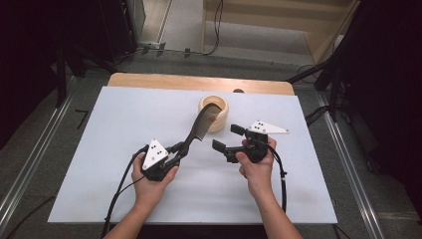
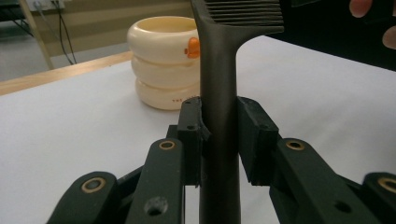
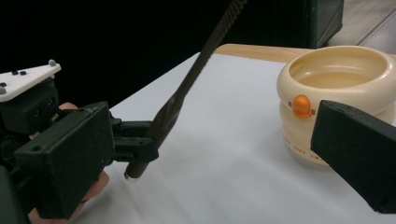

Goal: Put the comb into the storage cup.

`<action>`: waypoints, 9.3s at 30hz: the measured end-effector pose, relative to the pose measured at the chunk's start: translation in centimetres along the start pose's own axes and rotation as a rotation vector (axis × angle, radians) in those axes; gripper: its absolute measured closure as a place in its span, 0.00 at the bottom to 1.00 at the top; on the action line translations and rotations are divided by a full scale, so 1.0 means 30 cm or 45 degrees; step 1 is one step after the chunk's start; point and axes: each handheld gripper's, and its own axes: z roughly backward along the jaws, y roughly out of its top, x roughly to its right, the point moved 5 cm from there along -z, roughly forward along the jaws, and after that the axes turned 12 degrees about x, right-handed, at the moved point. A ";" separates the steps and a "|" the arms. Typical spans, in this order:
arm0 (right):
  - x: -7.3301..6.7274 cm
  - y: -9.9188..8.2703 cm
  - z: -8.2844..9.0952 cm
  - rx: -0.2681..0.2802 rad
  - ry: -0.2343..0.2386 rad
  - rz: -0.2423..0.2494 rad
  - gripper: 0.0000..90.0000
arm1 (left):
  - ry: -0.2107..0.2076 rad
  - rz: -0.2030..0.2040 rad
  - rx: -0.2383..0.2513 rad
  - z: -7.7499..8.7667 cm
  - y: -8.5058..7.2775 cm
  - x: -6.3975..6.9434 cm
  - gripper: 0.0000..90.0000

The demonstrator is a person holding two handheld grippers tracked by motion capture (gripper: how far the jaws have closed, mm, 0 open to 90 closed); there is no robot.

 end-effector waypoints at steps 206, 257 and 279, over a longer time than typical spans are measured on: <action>0.089 0.283 0.017 0.190 -0.138 0.072 0.92 | 0.129 0.079 0.026 0.434 -0.101 -0.338 0.00; 0.189 0.364 -0.086 0.199 -0.240 0.099 0.92 | 0.136 0.064 0.036 0.435 -0.100 -0.338 0.00; 0.248 0.332 -0.142 0.170 -0.289 0.082 0.92 | 0.136 0.061 0.033 0.433 -0.100 -0.337 0.00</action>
